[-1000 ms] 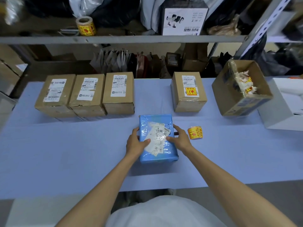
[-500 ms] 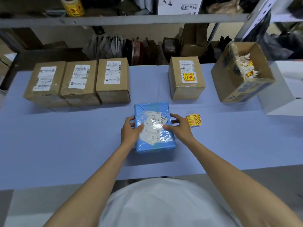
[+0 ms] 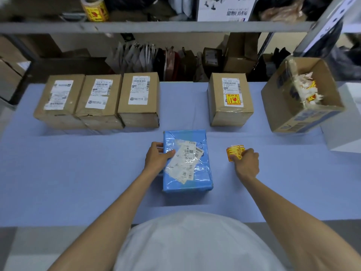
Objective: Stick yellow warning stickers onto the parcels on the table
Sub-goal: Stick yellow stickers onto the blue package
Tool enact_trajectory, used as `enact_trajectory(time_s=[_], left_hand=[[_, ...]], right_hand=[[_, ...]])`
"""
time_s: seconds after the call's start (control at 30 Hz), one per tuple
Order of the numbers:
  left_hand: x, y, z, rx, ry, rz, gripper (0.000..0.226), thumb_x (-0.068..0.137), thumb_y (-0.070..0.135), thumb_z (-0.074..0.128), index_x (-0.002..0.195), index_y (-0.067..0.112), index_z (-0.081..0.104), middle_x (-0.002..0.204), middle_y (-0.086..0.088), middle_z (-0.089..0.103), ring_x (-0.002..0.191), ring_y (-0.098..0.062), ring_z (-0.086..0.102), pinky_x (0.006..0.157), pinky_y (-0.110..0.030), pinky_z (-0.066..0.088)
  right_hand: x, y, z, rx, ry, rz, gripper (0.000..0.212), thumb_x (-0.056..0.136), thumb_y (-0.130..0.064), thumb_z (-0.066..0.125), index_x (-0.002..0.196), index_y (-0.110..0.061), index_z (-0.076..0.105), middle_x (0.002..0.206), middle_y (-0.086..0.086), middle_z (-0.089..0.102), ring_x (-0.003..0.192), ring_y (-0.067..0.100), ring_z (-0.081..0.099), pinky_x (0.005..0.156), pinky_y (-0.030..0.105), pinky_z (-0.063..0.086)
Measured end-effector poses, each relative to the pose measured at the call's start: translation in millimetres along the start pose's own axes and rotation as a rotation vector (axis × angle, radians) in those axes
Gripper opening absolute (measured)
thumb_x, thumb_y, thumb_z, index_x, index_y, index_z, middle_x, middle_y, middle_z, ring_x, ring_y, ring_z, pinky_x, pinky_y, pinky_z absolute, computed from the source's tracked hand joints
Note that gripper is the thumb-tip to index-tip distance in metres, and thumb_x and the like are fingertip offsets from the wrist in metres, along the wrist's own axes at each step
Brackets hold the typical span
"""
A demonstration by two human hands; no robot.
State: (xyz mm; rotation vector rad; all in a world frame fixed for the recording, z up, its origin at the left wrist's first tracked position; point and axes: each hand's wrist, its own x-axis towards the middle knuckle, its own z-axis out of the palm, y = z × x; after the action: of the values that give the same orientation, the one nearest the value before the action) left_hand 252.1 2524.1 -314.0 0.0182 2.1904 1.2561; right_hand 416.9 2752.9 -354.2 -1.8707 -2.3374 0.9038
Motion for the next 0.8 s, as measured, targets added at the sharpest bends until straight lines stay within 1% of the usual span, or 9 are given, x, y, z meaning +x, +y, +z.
enact_trajectory(time_s=[0.13, 0.27, 0.33, 0.43, 0.47, 0.53, 0.6, 0.7, 0.8], left_hand=[[3, 4, -2, 0.039, -0.005, -0.003, 0.038, 0.080, 0.020, 0.075, 0.103, 0.015, 0.046, 0.102, 0.001, 0.057, 0.090, -0.017, 0.057, 0.075, -0.030, 0.044], [5, 4, -1, 0.058, 0.025, 0.026, 0.036, 0.080, 0.019, 0.075, 0.101, 0.014, 0.047, 0.102, 0.000, 0.058, 0.089, -0.018, 0.058, 0.076, -0.031, 0.045], [5, 2, 1, 0.072, 0.034, 0.046, 0.033, 0.082, 0.020, 0.073, 0.101, 0.014, 0.047, 0.106, -0.002, 0.059, 0.089, -0.018, 0.059, 0.076, -0.032, 0.047], [5, 1, 1, 0.085, 0.047, 0.054, 0.032, 0.083, 0.022, 0.072, 0.101, 0.015, 0.046, 0.109, -0.003, 0.059, 0.090, -0.018, 0.059, 0.076, -0.033, 0.048], [5, 2, 1, 0.085, 0.046, 0.052, 0.032, 0.083, 0.022, 0.072, 0.101, 0.015, 0.046, 0.109, -0.003, 0.059, 0.091, -0.018, 0.059, 0.076, -0.033, 0.048], [6, 2, 1, 0.084, 0.045, 0.052, 0.032, 0.083, 0.023, 0.071, 0.102, 0.016, 0.046, 0.110, -0.003, 0.059, 0.092, -0.019, 0.060, 0.076, -0.033, 0.048], [5, 2, 2, 0.087, 0.048, 0.053, 0.032, 0.084, 0.023, 0.071, 0.102, 0.016, 0.046, 0.112, -0.003, 0.059, 0.092, -0.018, 0.060, 0.076, -0.033, 0.048], [5, 0, 1, 0.088, 0.039, 0.053, 0.032, 0.084, 0.025, 0.071, 0.102, 0.017, 0.046, 0.112, -0.003, 0.059, 0.092, -0.017, 0.059, 0.076, -0.033, 0.047], [6, 0, -2, 0.068, -0.001, 0.028, 0.036, 0.082, 0.026, 0.073, 0.104, 0.017, 0.046, 0.113, -0.003, 0.059, 0.097, -0.021, 0.061, 0.084, -0.038, 0.051]], right_hand=[[9, -12, 2, -0.023, -0.025, 0.067, 0.042, 0.080, -0.017, 0.071, 0.112, 0.002, 0.052, 0.121, 0.022, 0.046, 0.109, 0.041, 0.052, 0.080, 0.044, 0.046], [17, -12, 5, 0.059, -0.011, 0.087, 0.045, 0.076, -0.006, 0.069, 0.113, 0.003, 0.046, 0.119, 0.024, 0.053, 0.109, 0.043, 0.052, 0.081, 0.045, 0.047], [19, -12, 6, 0.054, -0.007, 0.094, 0.046, 0.075, -0.006, 0.071, 0.113, 0.004, 0.047, 0.121, 0.026, 0.051, 0.112, 0.043, 0.048, 0.083, 0.046, 0.046], [19, -15, 6, 0.006, -0.011, 0.113, 0.043, 0.077, -0.009, 0.073, 0.113, 0.004, 0.053, 0.126, 0.027, 0.042, 0.118, 0.043, 0.039, 0.085, 0.044, 0.044], [18, -16, 5, 0.001, -0.011, 0.117, 0.043, 0.078, -0.008, 0.073, 0.113, 0.005, 0.052, 0.127, 0.027, 0.041, 0.118, 0.043, 0.038, 0.086, 0.044, 0.042], [17, -15, 6, 0.013, -0.007, 0.108, 0.053, 0.075, -0.005, 0.075, 0.117, 0.007, 0.046, 0.128, 0.029, 0.040, 0.116, 0.046, 0.041, 0.089, 0.045, 0.041], [17, -13, 5, 0.037, -0.003, 0.090, 0.060, 0.072, -0.004, 0.078, 0.118, 0.008, 0.042, 0.127, 0.030, 0.041, 0.112, 0.049, 0.045, 0.087, 0.046, 0.042], [16, -9, 3, 0.034, 0.002, 0.039, 0.054, 0.069, -0.005, 0.079, 0.112, 0.005, 0.047, 0.119, 0.027, 0.052, 0.108, 0.046, 0.051, 0.082, 0.044, 0.044], [16, -7, -2, 0.070, 0.019, 0.007, 0.044, 0.069, -0.005, 0.078, 0.106, 0.000, 0.054, 0.110, 0.021, 0.060, 0.103, 0.040, 0.055, 0.075, 0.040, 0.047]])
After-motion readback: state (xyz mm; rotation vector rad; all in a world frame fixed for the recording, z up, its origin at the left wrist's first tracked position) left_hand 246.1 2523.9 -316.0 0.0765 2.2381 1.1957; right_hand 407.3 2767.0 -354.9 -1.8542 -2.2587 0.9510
